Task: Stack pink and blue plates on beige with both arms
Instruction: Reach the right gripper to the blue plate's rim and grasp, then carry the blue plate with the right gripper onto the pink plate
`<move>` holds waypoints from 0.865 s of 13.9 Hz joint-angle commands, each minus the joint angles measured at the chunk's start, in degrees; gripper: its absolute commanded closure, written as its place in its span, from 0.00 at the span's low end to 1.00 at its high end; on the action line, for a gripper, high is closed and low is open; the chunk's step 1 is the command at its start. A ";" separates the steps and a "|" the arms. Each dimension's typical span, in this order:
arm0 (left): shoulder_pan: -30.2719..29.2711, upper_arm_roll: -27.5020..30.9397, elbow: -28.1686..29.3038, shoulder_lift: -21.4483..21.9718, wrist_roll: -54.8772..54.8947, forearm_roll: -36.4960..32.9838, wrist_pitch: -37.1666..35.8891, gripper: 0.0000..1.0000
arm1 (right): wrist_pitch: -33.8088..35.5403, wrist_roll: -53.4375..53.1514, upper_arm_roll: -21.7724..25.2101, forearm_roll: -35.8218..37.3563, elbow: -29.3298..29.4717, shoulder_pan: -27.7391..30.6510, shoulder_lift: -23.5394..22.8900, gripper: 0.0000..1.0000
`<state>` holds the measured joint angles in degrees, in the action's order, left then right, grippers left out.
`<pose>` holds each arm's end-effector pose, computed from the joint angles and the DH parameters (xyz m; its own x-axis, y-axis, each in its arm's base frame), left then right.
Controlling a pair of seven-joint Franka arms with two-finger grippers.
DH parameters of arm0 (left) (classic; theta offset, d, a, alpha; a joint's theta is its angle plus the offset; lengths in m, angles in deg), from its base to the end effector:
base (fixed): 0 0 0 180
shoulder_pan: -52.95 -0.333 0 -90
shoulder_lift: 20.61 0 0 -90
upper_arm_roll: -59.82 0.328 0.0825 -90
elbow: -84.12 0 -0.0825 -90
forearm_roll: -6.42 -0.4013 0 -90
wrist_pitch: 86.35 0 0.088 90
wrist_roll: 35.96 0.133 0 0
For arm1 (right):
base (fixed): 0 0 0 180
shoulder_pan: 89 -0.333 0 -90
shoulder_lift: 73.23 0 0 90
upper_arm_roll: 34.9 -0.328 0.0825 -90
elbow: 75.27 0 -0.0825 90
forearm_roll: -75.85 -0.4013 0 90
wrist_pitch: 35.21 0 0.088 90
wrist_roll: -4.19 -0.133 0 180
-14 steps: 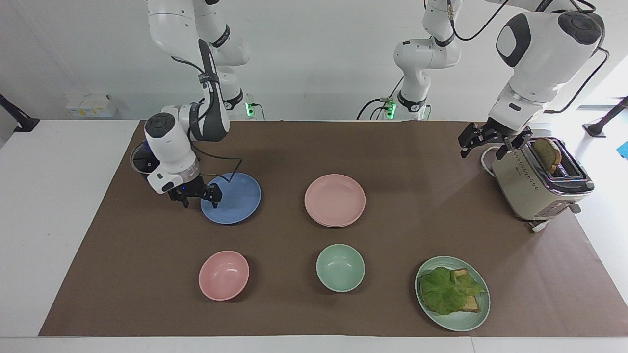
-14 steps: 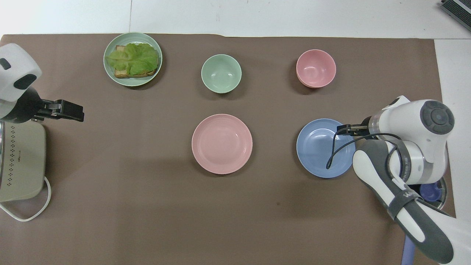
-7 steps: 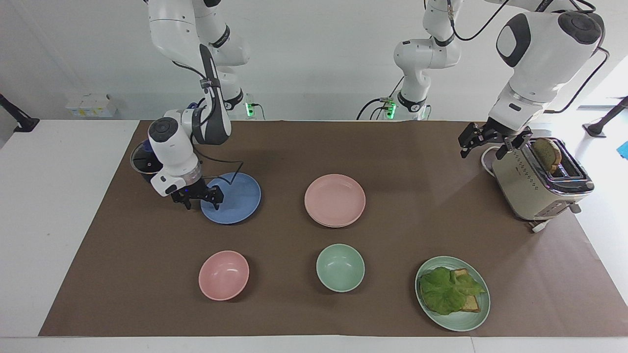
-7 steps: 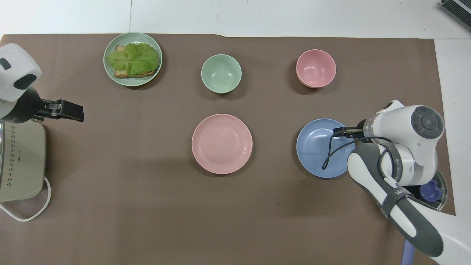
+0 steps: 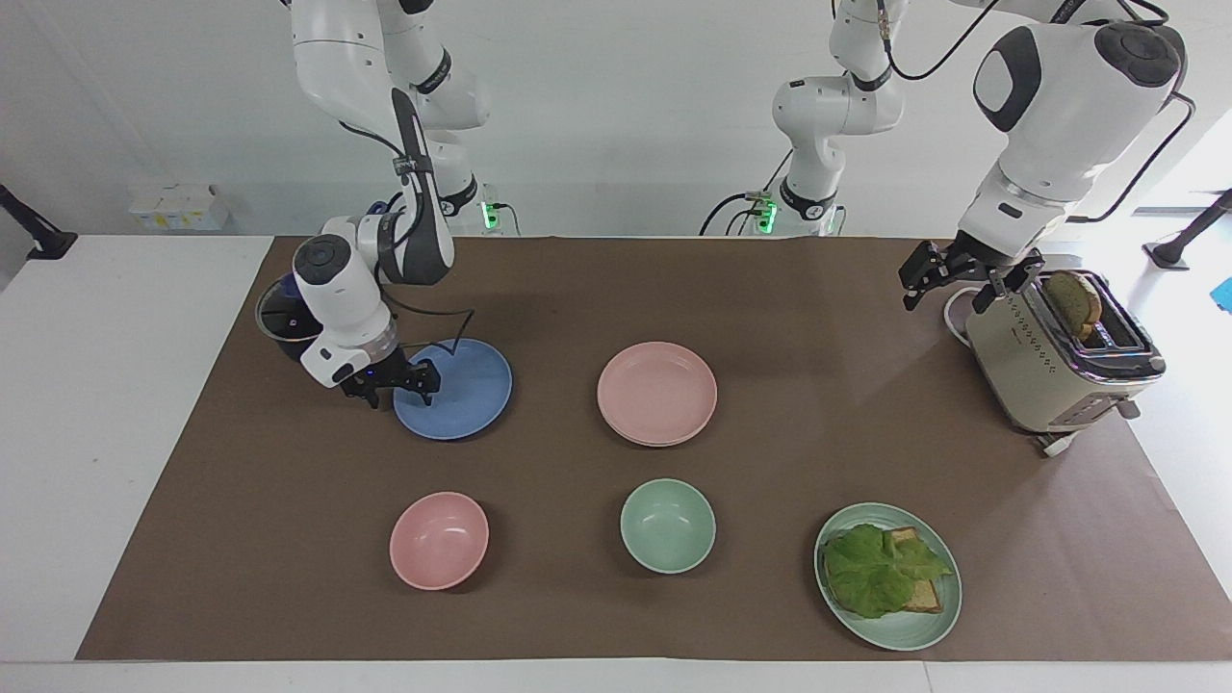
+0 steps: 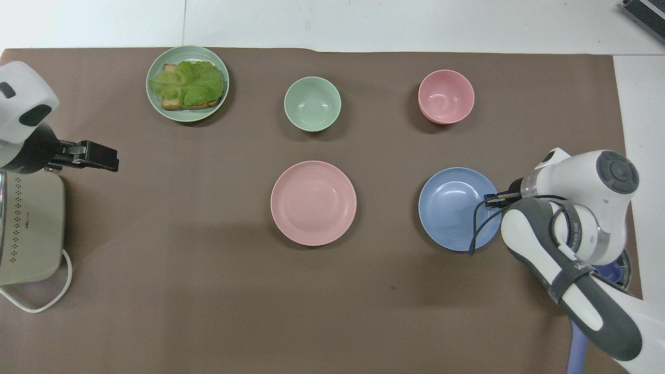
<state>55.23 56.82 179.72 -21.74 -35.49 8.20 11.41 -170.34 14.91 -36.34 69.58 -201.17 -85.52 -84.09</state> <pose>0.5847 -0.0575 0.5629 0.9952 -0.0960 0.0182 -0.0965 -0.9948 0.0317 0.5619 -0.0165 0.2685 0.9972 0.0730 -0.0163 0.0714 -0.9939 -0.0840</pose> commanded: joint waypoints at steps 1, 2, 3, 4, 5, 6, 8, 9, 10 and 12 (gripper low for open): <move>-0.43 -0.34 -1.03 -0.45 0.41 -0.90 -1.17 0.00 | 1.10 2.29 -0.23 -3.04 0.74 0.73 0.67 1.00; -0.43 -0.35 -1.03 -0.45 0.41 -0.90 -1.17 0.00 | 1.27 2.20 -0.32 -5.32 1.01 0.73 0.85 1.00; -0.43 -0.35 -1.03 -0.45 0.41 -0.90 -1.17 0.00 | 2.15 2.20 -0.23 -7.43 1.53 0.73 0.85 1.00; -0.43 -0.35 -1.03 -0.45 0.41 -0.90 -1.26 0.00 | 3.20 2.20 -0.32 -9.01 2.32 0.56 0.85 1.00; -0.43 -0.35 -1.03 -0.45 0.41 -0.90 -1.17 0.00 | 4.51 2.12 -0.32 -9.64 3.11 0.12 1.28 1.00; -0.43 -0.35 -1.03 -0.45 0.41 -0.90 -1.26 0.00 | 5.66 1.85 -0.67 -9.73 3.90 -0.32 2.24 1.00; -0.43 -0.35 -1.03 -0.45 0.41 -0.90 -1.26 0.00 | 6.72 -0.60 -1.81 -10.78 4.26 -0.76 4.61 1.00; -0.43 -0.35 -1.03 -0.45 0.41 -0.90 -1.17 0.00 | 6.72 -1.48 -3.29 -11.83 4.26 -1.20 5.50 1.00; -0.43 -0.35 -1.03 -0.45 0.41 -0.90 -1.26 0.00 | 6.72 -3.40 -4.27 -12.97 4.52 -1.73 6.11 1.00; -0.43 -0.35 -1.03 -0.45 0.41 -0.90 -1.26 0.00 | 6.20 -10.07 -5.59 -13.78 5.75 -5.31 5.95 1.00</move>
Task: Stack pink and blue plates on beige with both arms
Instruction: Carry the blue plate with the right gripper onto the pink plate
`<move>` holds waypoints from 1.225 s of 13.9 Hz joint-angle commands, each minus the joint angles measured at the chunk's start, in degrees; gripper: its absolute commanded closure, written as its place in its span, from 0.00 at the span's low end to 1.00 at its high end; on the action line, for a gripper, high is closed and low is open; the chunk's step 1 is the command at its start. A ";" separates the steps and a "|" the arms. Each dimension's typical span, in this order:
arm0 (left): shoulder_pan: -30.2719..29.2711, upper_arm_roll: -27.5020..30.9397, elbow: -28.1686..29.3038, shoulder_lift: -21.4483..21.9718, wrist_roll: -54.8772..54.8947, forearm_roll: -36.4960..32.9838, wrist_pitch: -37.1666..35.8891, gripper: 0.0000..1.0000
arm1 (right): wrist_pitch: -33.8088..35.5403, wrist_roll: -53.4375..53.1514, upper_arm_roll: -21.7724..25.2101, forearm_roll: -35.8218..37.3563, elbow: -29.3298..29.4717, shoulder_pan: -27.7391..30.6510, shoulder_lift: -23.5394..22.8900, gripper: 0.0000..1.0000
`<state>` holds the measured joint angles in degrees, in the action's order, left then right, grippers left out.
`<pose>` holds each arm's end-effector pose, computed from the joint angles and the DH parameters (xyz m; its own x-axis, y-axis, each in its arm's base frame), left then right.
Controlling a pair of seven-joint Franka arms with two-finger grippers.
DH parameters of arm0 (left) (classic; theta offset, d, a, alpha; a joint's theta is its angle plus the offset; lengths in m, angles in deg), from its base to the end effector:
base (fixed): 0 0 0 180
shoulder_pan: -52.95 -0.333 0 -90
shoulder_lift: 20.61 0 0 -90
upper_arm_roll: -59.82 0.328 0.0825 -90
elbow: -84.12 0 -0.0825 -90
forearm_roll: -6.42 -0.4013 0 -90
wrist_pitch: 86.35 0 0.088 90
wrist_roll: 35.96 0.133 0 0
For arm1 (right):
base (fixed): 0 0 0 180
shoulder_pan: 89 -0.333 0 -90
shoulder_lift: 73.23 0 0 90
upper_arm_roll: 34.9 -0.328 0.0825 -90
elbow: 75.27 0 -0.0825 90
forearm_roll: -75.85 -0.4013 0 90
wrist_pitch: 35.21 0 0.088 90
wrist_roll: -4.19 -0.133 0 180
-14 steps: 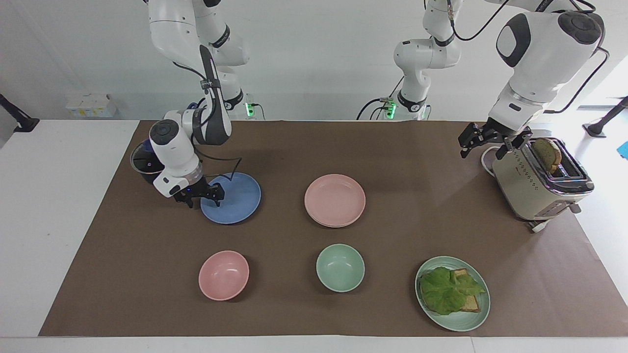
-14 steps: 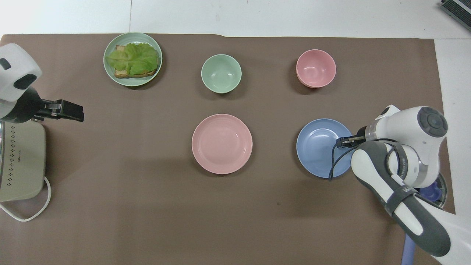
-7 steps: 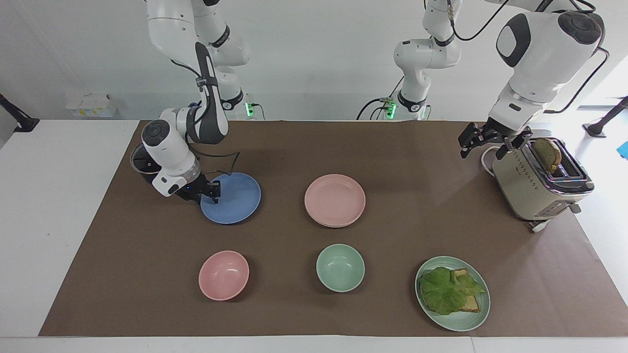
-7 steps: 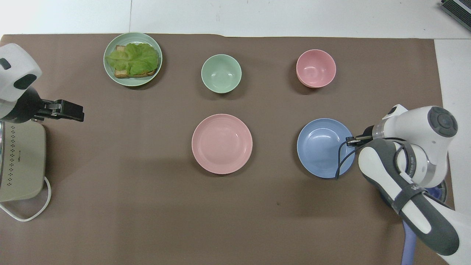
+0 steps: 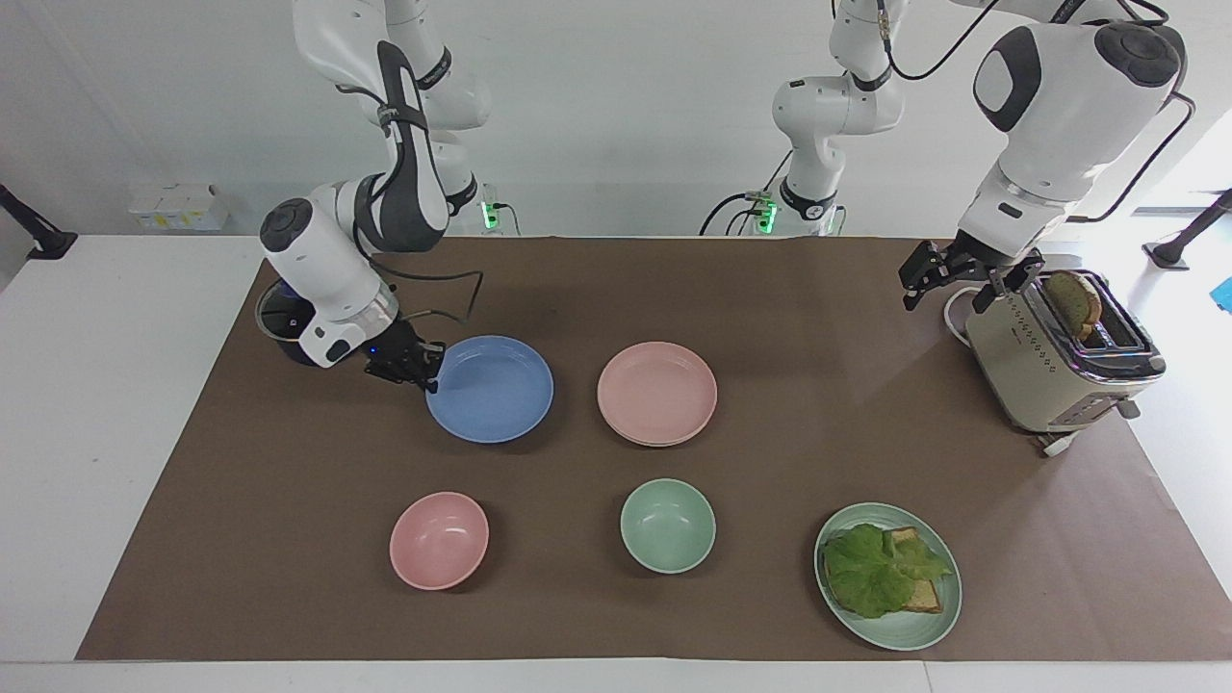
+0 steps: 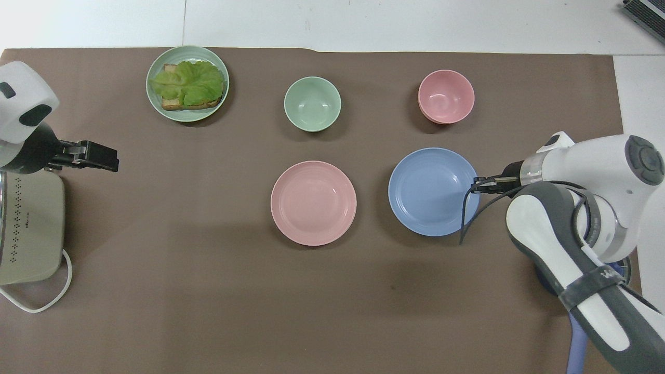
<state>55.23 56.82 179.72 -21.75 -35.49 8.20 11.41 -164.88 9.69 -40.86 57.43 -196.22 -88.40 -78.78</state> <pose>0.5848 -0.0575 0.5628 0.9952 -0.0960 0.0180 -0.0965 -0.9948 0.0317 0.5783 0.0684 0.3535 0.9985 -0.0177 0.0526 -0.0034 -0.9657 -0.2598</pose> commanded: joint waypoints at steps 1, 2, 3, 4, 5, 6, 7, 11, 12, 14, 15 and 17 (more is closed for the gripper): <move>-0.43 -0.34 -1.03 -0.45 0.41 -0.90 -1.26 0.00 | -0.14 -7.85 -0.99 -1.62 0.81 -5.58 0.63 1.00; -0.43 -0.34 -1.03 -0.45 0.41 -0.90 -1.26 0.00 | -1.45 -10.40 -0.99 -1.53 0.72 -7.53 0.72 1.00; -0.43 -0.26 -1.03 -0.45 0.41 -0.90 -1.26 0.00 | -2.51 -12.34 -0.99 -1.45 0.63 -8.50 0.72 1.00; -0.43 -0.34 -1.03 -0.45 0.41 -0.90 -1.26 0.00 | -2.87 -14.01 -0.99 -1.45 0.63 -9.73 0.37 1.00; -0.43 -0.34 -1.03 -0.45 0.41 -0.90 -1.26 0.00 | -3.57 -15.68 -0.99 -1.45 0.63 -11.05 0.02 1.00; -0.43 -0.34 -1.03 -0.45 0.41 -0.90 -1.26 0.00 | -4.97 -18.14 -0.99 -1.45 0.63 -12.71 -0.59 1.00; -0.43 -0.34 -1.03 -0.45 0.41 -0.90 -1.26 0.00 | -6.81 -20.95 -0.99 -1.45 0.72 -14.64 -0.95 1.00; -0.43 -0.26 -1.03 -0.45 0.41 -0.90 -1.17 0.00 | -11.48 -26.15 -0.99 -1.53 0.81 -19.05 -3.84 1.00; -0.43 -0.34 -1.03 -0.45 0.41 -0.90 -1.25 0.00 | -11.83 -27.38 -0.99 -1.53 0.81 -19.93 -4.20 1.00; -0.43 -0.34 -1.03 -0.45 0.41 -0.90 -1.26 0.00 | -13.06 -28.88 -1.07 -1.53 1.16 -21.51 -5.51 1.00; -0.43 -0.26 -1.03 -0.45 0.41 -0.90 -1.26 0.00 | -13.67 -29.67 -0.99 -1.62 1.59 -22.04 -6.22 1.00; -0.43 -0.34 -1.03 -0.45 0.41 -0.90 -1.26 0.00 | -14.12 -30.11 -0.99 -1.62 2.04 -23.18 -7.10 1.00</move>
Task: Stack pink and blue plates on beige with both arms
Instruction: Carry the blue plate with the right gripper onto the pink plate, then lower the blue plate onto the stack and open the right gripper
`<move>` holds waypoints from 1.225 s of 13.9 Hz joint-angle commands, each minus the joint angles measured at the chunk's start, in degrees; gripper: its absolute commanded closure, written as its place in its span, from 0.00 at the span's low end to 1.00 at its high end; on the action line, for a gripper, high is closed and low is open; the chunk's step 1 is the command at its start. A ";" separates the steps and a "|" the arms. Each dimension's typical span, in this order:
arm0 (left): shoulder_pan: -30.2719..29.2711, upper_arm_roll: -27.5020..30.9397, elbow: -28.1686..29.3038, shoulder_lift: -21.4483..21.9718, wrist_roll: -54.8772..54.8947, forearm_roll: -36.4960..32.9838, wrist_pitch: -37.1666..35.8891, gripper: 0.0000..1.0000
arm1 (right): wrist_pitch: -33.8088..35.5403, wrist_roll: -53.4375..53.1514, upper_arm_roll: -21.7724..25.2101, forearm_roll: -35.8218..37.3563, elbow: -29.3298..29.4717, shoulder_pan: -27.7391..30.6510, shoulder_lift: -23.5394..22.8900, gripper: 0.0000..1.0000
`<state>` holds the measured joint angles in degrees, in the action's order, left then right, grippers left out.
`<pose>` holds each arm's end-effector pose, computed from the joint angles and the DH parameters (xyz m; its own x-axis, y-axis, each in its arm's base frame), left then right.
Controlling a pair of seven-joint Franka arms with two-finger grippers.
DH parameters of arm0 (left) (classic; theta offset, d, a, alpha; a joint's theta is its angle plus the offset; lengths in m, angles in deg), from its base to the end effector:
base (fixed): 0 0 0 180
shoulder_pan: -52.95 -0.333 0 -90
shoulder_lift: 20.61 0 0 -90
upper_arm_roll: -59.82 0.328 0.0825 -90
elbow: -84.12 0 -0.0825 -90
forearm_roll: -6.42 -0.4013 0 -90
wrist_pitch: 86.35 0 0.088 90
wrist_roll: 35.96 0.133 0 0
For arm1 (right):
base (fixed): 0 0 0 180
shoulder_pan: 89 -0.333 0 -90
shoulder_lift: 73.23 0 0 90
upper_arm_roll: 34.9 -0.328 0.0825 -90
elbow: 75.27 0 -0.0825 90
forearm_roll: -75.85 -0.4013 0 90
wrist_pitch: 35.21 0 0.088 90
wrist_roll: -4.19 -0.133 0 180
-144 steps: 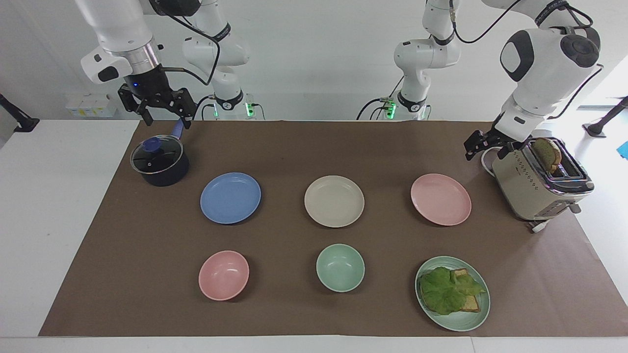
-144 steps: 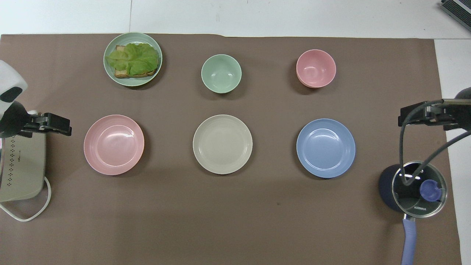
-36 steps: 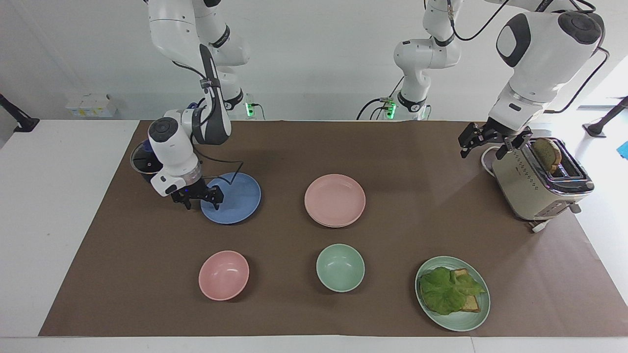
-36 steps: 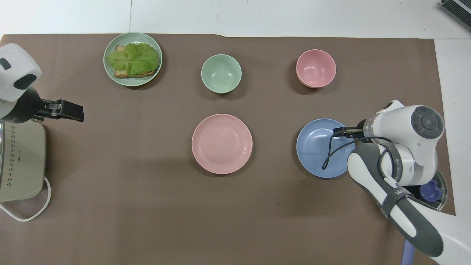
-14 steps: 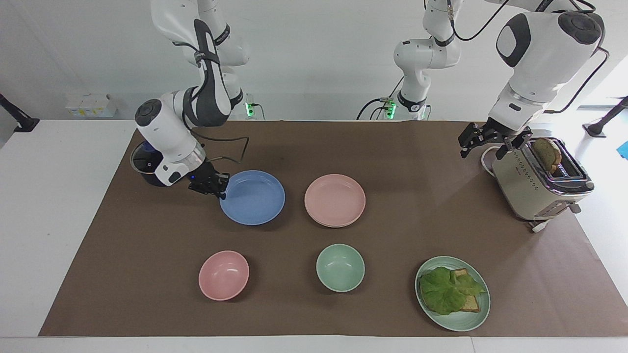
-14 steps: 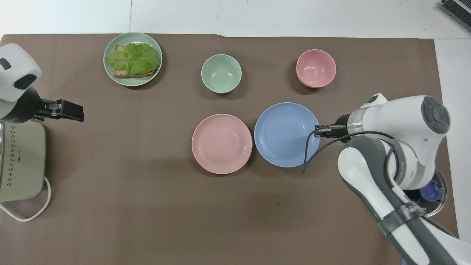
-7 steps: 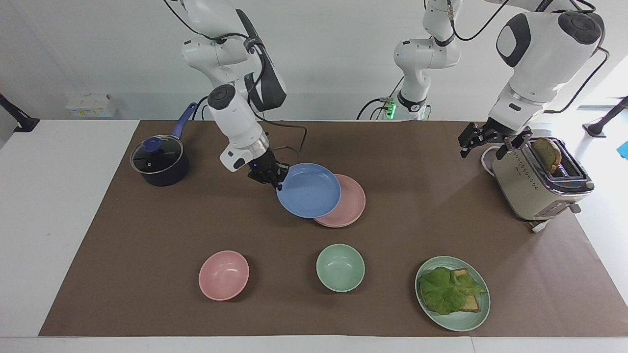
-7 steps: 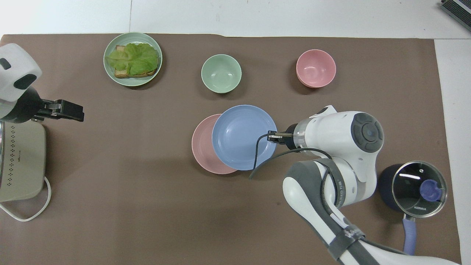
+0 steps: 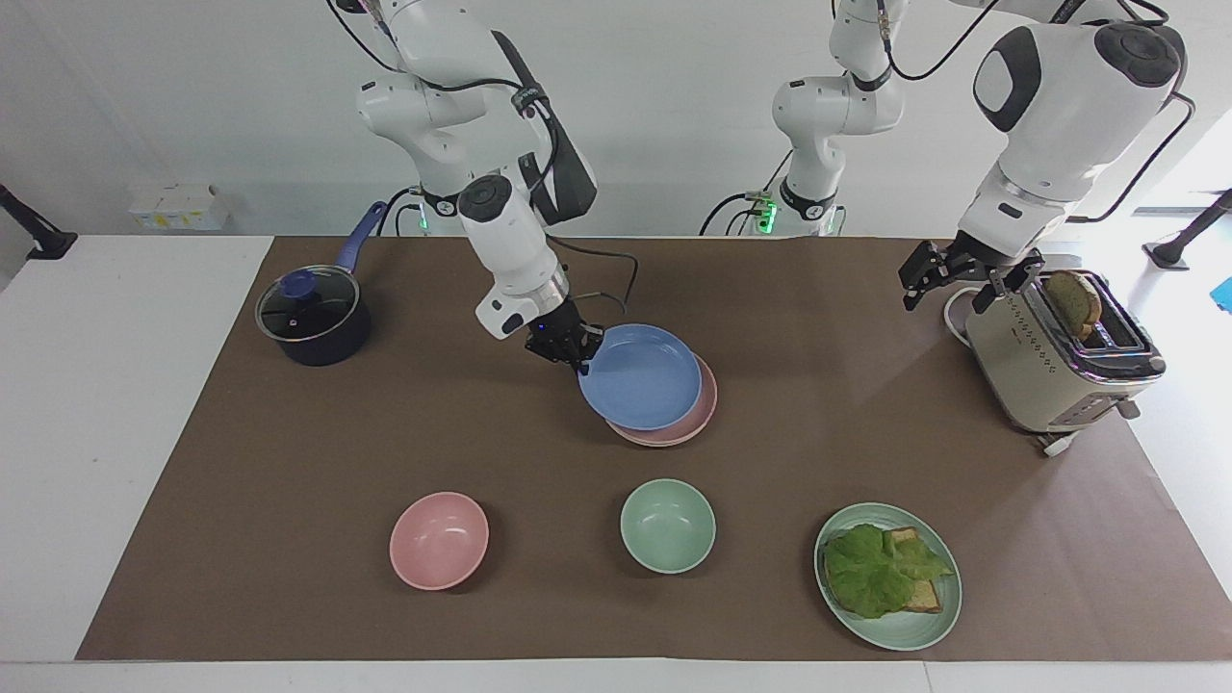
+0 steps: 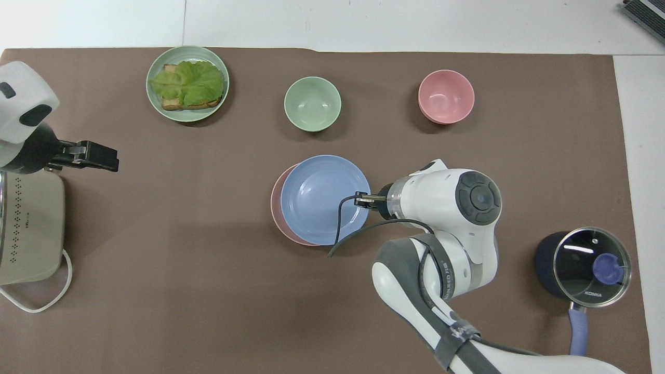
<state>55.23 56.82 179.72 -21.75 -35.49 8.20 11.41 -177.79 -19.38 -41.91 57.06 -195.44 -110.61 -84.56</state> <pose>0.5848 -0.0575 0.5628 0.9952 -0.0960 0.0180 -0.0965 -0.9948 0.0317 0.5369 0.2956 0.3221 0.9858 -0.1638 0.0370 -0.1450 -0.9415 -0.3044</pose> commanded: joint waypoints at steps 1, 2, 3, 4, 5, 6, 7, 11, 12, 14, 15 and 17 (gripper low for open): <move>-0.43 -0.34 -1.03 -0.45 0.41 -0.90 -1.25 0.00 | -1.21 -1.04 0.06 -1.16 1.69 -1.16 -1.67 1.00; -0.43 -0.34 -1.03 -0.45 0.41 -0.90 -1.25 0.00 | -1.12 -0.86 0.06 -1.16 2.22 -1.24 -2.02 1.00; -0.43 -0.34 -1.03 -0.45 0.41 -0.90 -1.25 0.00 | -1.12 -0.78 0.06 -1.16 2.22 -1.25 -2.29 1.00; -0.43 -0.34 -1.03 -0.45 0.41 -0.90 -1.25 0.00 | -1.12 -0.86 0.06 -1.16 2.31 -1.25 -2.29 1.00; -0.43 -0.26 -1.03 -0.45 0.41 -0.90 -1.25 0.00 | -1.21 -0.86 0.06 -1.16 2.66 -1.25 -2.64 1.00; -0.43 -0.34 -1.03 -0.45 0.41 -0.90 -1.25 0.00 | -1.56 -0.95 0.06 -1.16 3.01 -1.25 -3.16 1.00; -0.43 -0.26 -1.03 -0.45 0.41 -0.90 -1.17 0.00 | -1.82 -0.86 0.06 -1.16 3.36 -1.33 -3.34 1.00; -0.43 -0.34 -1.03 -0.45 0.41 -0.90 -1.25 0.00 | -1.12 -0.77 0.15 -0.55 2.58 -1.16 -3.17 0.96; -0.43 -0.34 -1.03 -0.45 0.41 -0.90 -1.25 0.00 | -1.03 -0.77 0.15 -0.46 2.32 -1.16 -2.99 0.94; -0.43 -0.34 -1.03 -0.45 0.41 -0.90 -1.25 0.00 | -0.77 -0.77 0.15 -0.37 2.31 -1.16 -2.90 0.82; -0.43 -0.34 -1.03 -0.45 0.41 -0.90 -1.25 0.00 | -0.07 -0.77 0.24 -0.20 2.31 -1.16 -2.90 0.71; -0.43 -0.34 -1.03 -0.45 0.41 -0.90 -1.25 0.00 | 0.64 -0.86 0.33 0.33 2.40 -1.16 -2.82 0.64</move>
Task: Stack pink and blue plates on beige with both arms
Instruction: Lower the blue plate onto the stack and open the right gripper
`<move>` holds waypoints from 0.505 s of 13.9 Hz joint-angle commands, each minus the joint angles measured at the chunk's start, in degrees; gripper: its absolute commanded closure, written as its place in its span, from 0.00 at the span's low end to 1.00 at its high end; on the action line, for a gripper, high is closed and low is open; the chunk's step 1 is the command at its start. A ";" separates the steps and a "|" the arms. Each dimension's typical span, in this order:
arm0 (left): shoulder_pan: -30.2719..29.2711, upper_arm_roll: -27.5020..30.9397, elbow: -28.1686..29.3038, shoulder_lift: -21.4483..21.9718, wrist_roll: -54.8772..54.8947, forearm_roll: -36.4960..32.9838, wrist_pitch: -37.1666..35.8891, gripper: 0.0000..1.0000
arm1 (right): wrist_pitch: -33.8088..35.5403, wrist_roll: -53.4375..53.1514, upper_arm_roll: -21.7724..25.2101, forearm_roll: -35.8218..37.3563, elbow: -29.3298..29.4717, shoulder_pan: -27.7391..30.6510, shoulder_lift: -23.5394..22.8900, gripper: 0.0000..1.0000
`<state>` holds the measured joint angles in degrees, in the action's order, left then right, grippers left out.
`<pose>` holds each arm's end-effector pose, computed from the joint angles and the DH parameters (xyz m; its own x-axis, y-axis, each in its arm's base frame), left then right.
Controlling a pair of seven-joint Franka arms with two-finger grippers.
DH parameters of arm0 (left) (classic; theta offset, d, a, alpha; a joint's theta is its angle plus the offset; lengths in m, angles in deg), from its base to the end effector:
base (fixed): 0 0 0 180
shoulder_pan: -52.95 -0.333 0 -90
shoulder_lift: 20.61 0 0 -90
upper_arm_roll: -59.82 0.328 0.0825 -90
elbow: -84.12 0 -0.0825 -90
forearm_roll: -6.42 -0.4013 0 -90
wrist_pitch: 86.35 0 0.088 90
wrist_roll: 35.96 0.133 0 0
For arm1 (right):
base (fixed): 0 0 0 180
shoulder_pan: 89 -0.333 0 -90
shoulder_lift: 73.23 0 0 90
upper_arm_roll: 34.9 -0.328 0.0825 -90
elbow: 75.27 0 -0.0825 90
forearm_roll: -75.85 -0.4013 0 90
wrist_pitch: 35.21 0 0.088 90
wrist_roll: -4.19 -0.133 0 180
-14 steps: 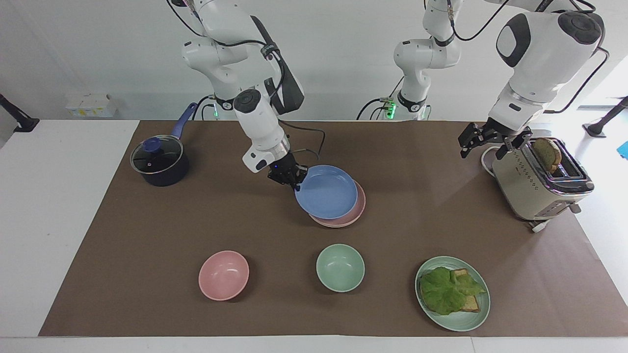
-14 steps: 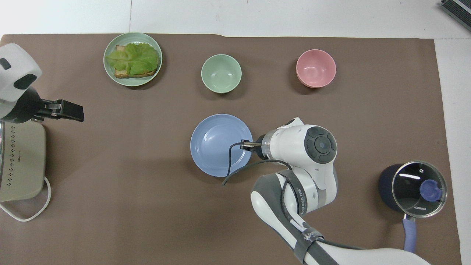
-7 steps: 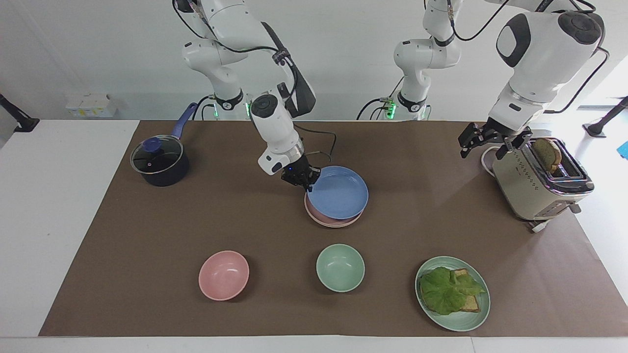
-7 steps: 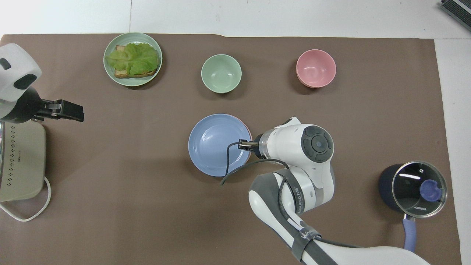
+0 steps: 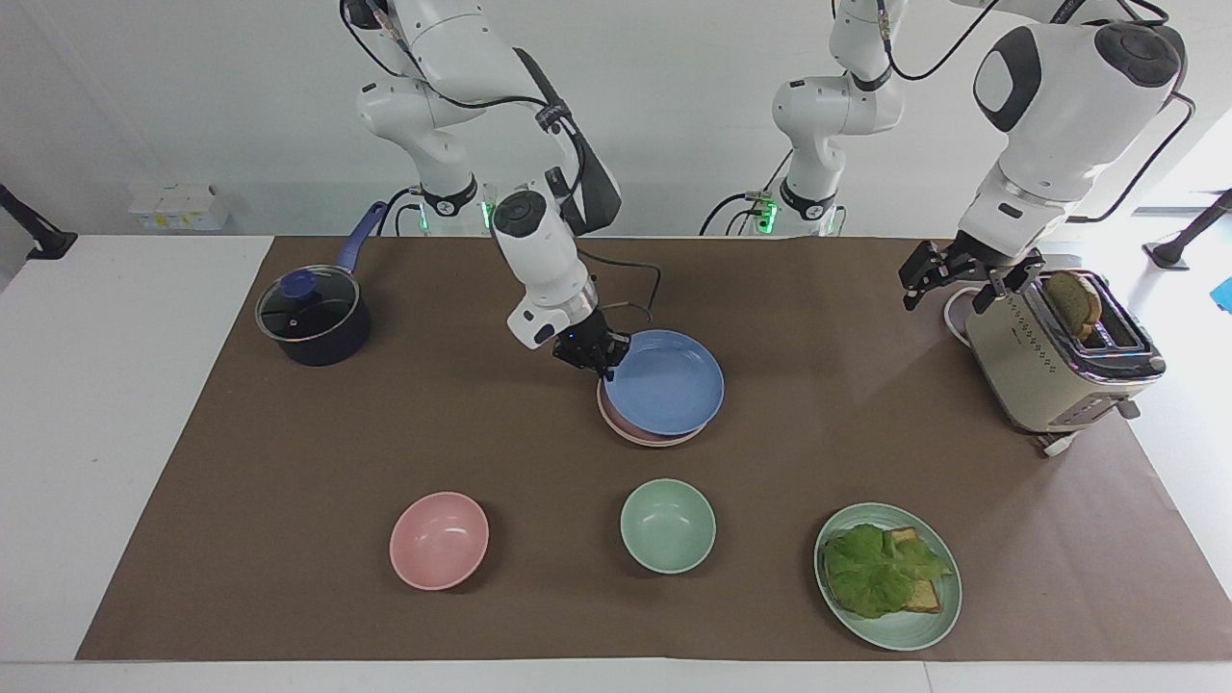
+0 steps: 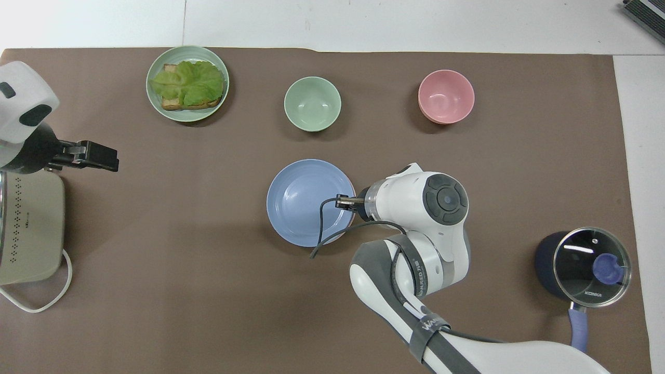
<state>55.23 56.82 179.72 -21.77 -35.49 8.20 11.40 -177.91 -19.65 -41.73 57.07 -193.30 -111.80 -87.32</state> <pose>0.5848 -0.0575 0.5626 0.9952 -0.0960 0.0175 -0.0965 -0.9948 0.0318 0.5417 0.3102 0.3101 0.9880 -0.1521 0.0261 -0.1372 -0.9431 -0.3029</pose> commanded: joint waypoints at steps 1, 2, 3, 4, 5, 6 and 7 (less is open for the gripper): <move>-0.43 -0.34 -1.03 -0.43 0.41 -0.90 -1.25 0.00 | 0.76 -0.59 0.14 0.49 0.52 0.03 -0.05 0.56; -0.43 -0.26 -1.03 -0.43 0.41 -0.90 -1.25 0.00 | 0.76 -0.59 0.14 0.50 0.96 0.03 0.03 0.39; -0.43 -0.34 -1.03 -0.43 0.41 -0.90 -1.25 0.00 | 0.76 -0.51 0.23 0.58 1.40 0.12 0.21 0.22; -0.43 -0.26 -1.03 -0.43 0.41 -0.90 -1.25 0.00 | 0.76 -0.51 0.49 0.76 1.49 0.12 1.08 0.00; -0.43 -0.34 -1.03 -0.43 0.41 -0.90 -1.25 0.00 | 0.76 -0.16 0.67 1.98 1.49 0.82 2.39 0.00; -0.43 -0.34 -1.03 -0.43 0.41 -0.90 -1.25 0.00 | 1.19 -0.15 0.76 3.56 1.40 2.04 3.97 0.00; -0.43 -0.34 -1.03 -0.43 0.41 -0.90 -1.25 0.00 | 2.59 -0.07 0.67 5.05 1.40 4.06 5.64 0.00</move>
<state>55.23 56.82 179.72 -21.77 -35.49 8.20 11.40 -177.86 -19.65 -40.88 59.33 -191.45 -110.96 -85.56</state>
